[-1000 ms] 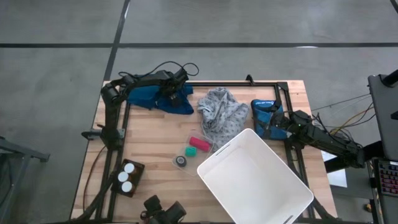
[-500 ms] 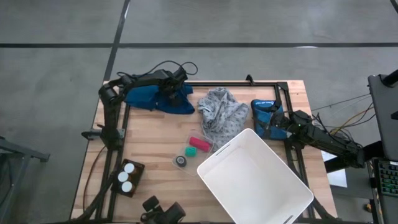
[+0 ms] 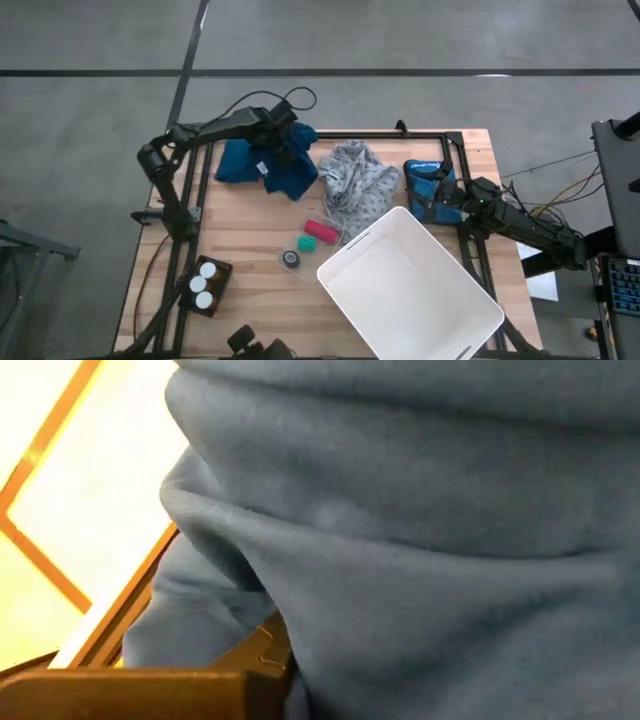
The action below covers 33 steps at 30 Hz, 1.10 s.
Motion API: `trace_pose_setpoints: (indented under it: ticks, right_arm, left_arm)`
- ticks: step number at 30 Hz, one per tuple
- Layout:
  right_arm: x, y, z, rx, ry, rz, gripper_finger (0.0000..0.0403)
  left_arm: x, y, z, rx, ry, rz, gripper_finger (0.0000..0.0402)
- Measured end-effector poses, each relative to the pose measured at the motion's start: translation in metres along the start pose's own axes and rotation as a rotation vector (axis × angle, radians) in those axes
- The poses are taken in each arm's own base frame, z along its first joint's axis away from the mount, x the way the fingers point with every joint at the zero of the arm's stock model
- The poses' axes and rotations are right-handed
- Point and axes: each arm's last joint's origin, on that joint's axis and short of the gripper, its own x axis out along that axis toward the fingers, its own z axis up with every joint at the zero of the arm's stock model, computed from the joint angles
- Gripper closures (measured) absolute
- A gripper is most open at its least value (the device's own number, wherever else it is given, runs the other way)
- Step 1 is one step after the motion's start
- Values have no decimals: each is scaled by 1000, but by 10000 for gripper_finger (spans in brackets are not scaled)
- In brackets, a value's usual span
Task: Pick & Place Medicine items
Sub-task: Put the blue patient gown into the white bin
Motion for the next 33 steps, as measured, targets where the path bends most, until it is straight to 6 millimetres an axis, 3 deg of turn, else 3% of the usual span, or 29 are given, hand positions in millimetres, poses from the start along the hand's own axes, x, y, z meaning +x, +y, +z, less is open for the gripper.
trace_pose_setpoints:
  ticks: [13,26,33]
  right_arm:
    - [0,0,0,0,0,0,163]
    - [0,0,0,0,0,0,163]
    - [0,0,0,-1,0,0,163]
  left_arm:
    - [-95,-43,-15,48,-274,-64,286]
    - [-198,-94,-60,170,-671,-87,286]
    - [-233,-125,-75,331,-903,-178,286]
